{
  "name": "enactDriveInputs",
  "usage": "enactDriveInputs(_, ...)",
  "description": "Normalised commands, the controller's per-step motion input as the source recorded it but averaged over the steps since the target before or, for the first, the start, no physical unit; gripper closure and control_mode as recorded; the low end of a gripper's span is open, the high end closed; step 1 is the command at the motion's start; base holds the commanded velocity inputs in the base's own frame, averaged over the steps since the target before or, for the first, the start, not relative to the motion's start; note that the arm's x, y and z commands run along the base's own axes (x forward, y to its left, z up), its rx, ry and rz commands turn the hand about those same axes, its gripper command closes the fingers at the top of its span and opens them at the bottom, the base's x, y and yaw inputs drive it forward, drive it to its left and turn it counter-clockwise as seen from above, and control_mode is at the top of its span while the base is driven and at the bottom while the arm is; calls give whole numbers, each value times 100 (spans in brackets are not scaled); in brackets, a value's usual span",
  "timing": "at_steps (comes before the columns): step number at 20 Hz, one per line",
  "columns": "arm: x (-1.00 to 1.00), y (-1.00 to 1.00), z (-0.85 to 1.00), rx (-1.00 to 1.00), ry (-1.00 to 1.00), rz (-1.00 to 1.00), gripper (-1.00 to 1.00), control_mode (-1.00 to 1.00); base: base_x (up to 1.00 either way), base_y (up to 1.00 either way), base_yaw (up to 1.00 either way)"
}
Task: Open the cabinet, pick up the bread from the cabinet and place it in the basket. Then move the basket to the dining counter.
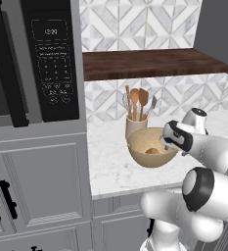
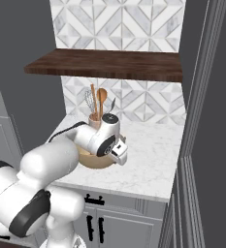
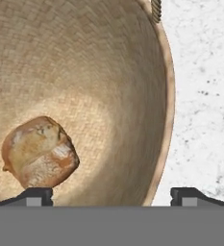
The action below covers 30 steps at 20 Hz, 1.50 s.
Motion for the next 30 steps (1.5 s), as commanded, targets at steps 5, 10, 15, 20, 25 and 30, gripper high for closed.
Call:
enactDriveInputs(5, -2, 44, -43, 0, 1, -1, 100, -100, 0, 0, 0)
enactDriveInputs(10, -6, 52, -31, 1, 0, -6, 100, -100, 0, 0, 0)
enactDriveInputs(15, -34, 18, -3, 0, -1, -11, 100, -100, 0, 0, 0)
enactDriveInputs(20, -42, 26, 18, 0, -19, -31, 100, -100, 0, 0, 0)
enactDriveInputs(25, -48, 23, 36, 0, -28, -37, 100, -100, 0, 0, 0)
enactDriveInputs(30, -35, 13, 16, 4, -4, -39, 100, -100, 0, 0, 0)
